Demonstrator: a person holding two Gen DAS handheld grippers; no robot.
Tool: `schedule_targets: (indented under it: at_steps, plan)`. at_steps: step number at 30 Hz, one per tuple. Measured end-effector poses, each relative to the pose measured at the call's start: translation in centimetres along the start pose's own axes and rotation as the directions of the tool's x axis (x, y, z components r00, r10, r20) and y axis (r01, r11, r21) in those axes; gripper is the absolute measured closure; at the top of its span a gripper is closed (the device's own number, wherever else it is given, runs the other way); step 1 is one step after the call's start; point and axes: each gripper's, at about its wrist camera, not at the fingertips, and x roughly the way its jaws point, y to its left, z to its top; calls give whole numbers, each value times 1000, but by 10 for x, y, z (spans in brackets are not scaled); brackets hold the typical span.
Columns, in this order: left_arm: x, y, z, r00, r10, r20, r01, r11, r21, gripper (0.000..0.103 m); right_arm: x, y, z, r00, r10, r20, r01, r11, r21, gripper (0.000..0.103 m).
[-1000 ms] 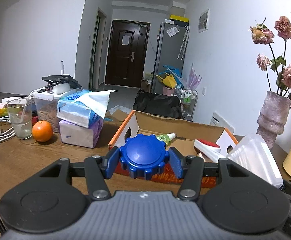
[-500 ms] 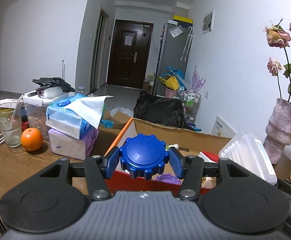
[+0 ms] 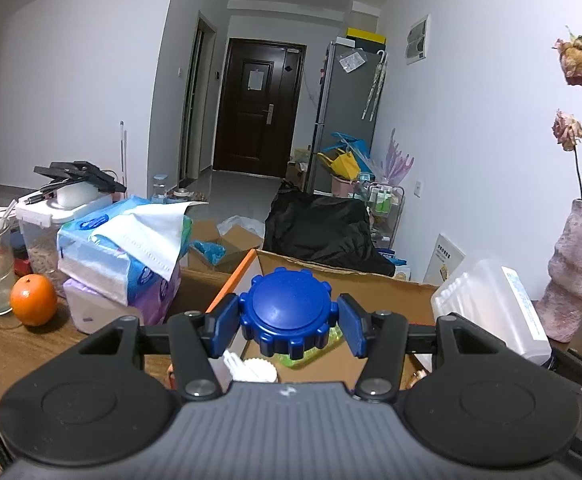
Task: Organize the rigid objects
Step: 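Carry the blue cap and clear container with both tools over the box, then open both tools to drop the blue cap and clear container into the box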
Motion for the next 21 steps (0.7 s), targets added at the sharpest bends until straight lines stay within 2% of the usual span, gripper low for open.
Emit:
schedule_targets:
  at_steps: [11,21]
  plan:
    - [33,-1,9,999,32,-3,-32,999,19,48,29,0,9,999,6,-40,-7,1000,-12,63]
    - [60,-5,7,998,51,-27,-49,997,59,48,51,-2,14,994,-21,-105,16,999,-45,63]
